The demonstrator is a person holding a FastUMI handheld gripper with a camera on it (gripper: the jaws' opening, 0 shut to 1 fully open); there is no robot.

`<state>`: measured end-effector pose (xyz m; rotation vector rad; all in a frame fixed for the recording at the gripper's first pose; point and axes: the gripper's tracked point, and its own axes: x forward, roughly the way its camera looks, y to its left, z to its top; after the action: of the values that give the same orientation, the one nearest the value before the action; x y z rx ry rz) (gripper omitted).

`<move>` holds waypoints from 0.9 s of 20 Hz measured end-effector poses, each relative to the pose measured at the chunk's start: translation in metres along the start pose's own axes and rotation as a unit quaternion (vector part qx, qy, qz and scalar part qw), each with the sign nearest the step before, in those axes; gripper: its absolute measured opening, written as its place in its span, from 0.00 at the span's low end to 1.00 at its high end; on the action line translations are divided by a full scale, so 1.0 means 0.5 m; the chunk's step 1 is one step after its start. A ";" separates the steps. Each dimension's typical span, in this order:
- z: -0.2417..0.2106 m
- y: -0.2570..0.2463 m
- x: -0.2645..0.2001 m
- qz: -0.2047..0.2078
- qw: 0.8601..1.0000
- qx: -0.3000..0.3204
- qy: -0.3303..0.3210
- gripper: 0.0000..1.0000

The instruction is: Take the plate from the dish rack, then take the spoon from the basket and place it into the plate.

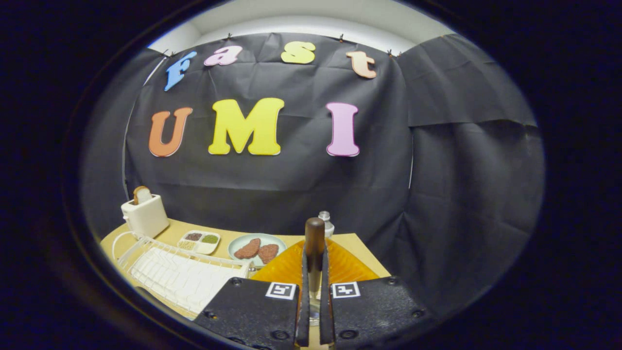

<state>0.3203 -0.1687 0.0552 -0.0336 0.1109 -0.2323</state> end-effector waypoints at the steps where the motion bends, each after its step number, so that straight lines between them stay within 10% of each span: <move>1: 0.003 0.011 -0.029 0.005 1.000 -0.002 -0.002 0.14; 18: -0.267 0.243 -0.320 0.051 0.998 -0.009 0.020 0.14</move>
<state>0.1783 -0.0163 -0.0663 -0.0403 0.1544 -0.1310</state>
